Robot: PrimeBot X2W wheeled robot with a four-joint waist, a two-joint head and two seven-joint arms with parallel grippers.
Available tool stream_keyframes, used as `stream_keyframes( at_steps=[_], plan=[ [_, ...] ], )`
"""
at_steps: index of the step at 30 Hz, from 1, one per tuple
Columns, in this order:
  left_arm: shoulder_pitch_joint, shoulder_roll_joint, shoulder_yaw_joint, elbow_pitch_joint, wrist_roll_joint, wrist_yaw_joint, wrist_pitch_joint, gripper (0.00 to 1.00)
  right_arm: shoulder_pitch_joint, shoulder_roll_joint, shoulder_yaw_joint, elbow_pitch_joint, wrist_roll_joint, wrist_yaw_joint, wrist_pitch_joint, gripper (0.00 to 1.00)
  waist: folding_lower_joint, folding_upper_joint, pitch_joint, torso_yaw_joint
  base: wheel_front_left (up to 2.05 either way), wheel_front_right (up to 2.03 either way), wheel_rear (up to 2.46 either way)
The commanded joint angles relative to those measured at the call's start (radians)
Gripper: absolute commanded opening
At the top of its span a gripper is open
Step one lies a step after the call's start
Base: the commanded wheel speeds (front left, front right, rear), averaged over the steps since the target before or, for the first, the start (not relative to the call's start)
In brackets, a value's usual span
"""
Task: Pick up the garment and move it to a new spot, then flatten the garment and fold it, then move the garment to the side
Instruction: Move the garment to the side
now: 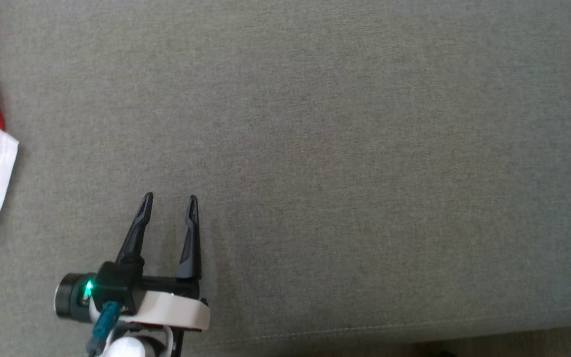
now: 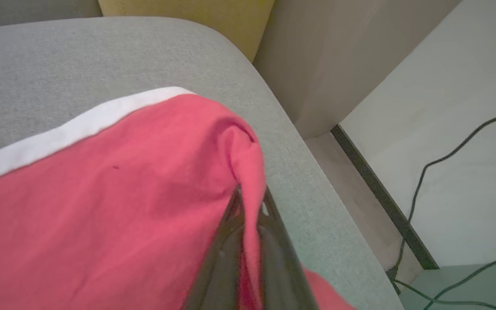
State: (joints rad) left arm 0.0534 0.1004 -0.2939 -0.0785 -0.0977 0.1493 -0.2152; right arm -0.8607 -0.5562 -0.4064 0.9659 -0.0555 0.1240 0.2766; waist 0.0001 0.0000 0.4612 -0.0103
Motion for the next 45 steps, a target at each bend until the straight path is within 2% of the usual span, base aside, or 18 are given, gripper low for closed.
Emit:
stream_keyframes(
  at_steps=[1,2,9,15,19,20,24,25,30,33,37,45],
  plan=[
    [-0.005,0.009,0.032,-0.038,0.003,0.004,0.0,1.0,-0.02,-0.021,-0.015,-0.019,-0.033,0.007,-0.019,0.76,-0.0001,0.0,-0.007,-0.008,0.0,0.0,0.0],
    [-0.006,0.009,0.032,-0.038,0.002,0.004,0.001,1.0,-0.023,-0.01,-0.023,-0.012,-0.056,0.007,-0.024,1.0,-0.0001,0.0,-0.012,-0.014,0.0,0.0,0.0],
    [-0.005,0.008,0.034,-0.024,-0.012,0.01,0.003,1.0,-0.017,0.062,-0.028,0.001,-0.142,0.007,-0.09,1.0,-0.0001,0.0,-0.075,-0.05,0.0,0.0,0.0],
    [0.003,-0.003,0.039,0.012,-0.045,0.01,-0.015,1.0,0.029,0.131,0.043,-0.096,-0.091,0.007,-0.225,1.0,-0.0001,0.0,-0.174,-0.065,0.0,0.0,0.0],
    [0.019,-0.013,0.036,0.054,-0.073,0.007,-0.029,1.0,0.143,0.18,0.102,-0.222,-0.012,0.007,-0.316,1.0,-0.0001,0.0,-0.277,-0.053,0.0,0.0,0.0],
    [0.034,-0.019,0.038,0.072,-0.09,0.008,-0.035,1.0,0.228,0.207,0.141,-0.315,0.031,0.007,-0.34,1.0,-0.0001,0.0,-0.324,-0.044,0.0,0.0,0.0],
    [0.073,-0.026,0.045,0.104,-0.114,0.013,-0.042,1.0,0.434,0.279,0.2,-0.547,0.098,0.007,-0.338,1.0,-0.0001,0.0,-0.406,-0.029,0.0,0.0,0.0],
    [0.073,-0.026,0.045,0.104,-0.114,0.013,-0.042,1.0,0.434,0.279,0.2,-0.547,0.098,0.007,-0.338,1.0,-0.0001,0.0,-0.406,-0.029,0.0,0.0,0.0],
    [0.108,-0.028,0.052,0.143,-0.119,0.016,-0.045,1.0,0.695,0.366,0.251,-0.822,0.13,0.007,-0.318,1.0,-0.0001,0.0,-0.46,0.001,0.0,0.0,0.0],
    [0.114,-0.021,0.053,0.168,-0.111,0.012,-0.046,1.0,0.815,0.417,0.287,-0.917,0.115,0.007,-0.331,1.0,-0.0001,0.0,-0.471,0.024,0.0,0.0,0.0],
    [0.098,-0.018,0.05,0.192,-0.1,-0.006,-0.046,1.0,0.93,0.467,0.302,-0.942,0.08,0.007,-0.394,1.0,-0.0001,0.0,-0.489,0.06,0.0,0.0,0.0],
    [0.097,-0.025,0.064,0.222,-0.085,-0.032,-0.046,1.0,1.027,0.505,0.313,-0.815,0.084,0.007,-0.509,1.0,-0.0001,0.0,-0.519,0.084,0.0,0.0,0.0]
  ],
)
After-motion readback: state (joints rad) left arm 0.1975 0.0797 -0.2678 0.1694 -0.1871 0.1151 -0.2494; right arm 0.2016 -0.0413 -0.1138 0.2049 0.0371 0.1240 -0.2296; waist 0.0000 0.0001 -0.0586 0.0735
